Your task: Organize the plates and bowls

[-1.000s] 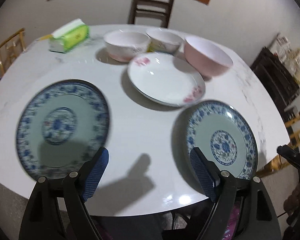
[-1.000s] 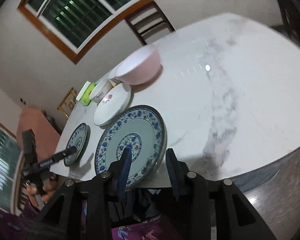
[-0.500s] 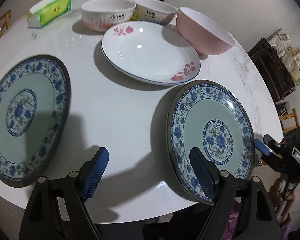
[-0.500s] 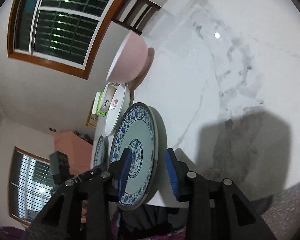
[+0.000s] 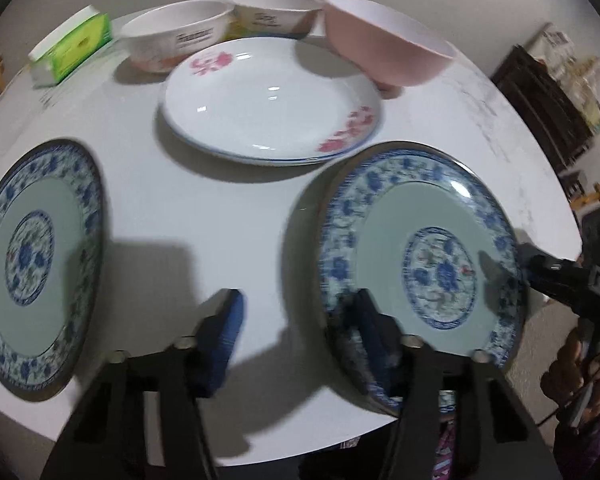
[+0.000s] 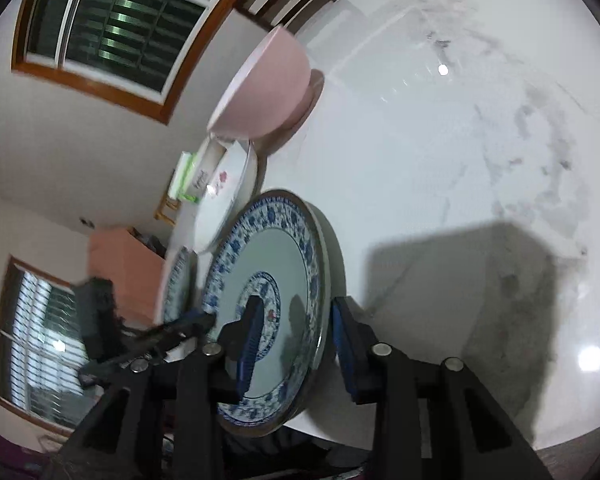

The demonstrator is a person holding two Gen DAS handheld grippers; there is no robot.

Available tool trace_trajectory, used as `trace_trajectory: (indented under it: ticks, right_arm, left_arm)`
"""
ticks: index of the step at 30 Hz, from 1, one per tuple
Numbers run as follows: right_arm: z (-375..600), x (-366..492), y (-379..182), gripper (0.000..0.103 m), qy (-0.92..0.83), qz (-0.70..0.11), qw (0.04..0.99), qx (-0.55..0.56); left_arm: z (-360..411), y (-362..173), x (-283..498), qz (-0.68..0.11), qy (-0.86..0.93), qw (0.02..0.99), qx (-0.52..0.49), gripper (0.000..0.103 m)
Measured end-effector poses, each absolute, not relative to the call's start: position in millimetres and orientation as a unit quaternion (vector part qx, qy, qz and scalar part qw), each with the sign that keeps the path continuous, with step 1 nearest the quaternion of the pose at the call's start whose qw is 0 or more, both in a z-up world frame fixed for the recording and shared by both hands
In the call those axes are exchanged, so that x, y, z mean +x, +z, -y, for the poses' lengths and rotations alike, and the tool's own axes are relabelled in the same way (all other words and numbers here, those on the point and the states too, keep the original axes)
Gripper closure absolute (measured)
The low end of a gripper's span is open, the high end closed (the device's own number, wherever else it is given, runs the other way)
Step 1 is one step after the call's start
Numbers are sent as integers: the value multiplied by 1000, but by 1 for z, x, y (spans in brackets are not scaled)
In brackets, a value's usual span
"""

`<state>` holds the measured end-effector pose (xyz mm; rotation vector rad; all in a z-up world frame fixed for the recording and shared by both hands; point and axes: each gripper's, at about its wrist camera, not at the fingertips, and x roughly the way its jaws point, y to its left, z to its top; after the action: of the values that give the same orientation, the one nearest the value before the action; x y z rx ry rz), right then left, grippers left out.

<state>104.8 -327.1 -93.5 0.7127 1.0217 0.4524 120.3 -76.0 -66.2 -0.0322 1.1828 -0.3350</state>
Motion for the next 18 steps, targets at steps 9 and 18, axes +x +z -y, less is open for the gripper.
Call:
trace_trajectory:
  ticks: [9,18]
  right_arm:
    - [323,86,-83,95,199,-464,805,311]
    - [316,81,-65,96,211,-454,803,323]
  left_arm:
    - [84,-57,109,-533,-141,833,38,89]
    - [72,-44,99,-531,-134,837,19,90]
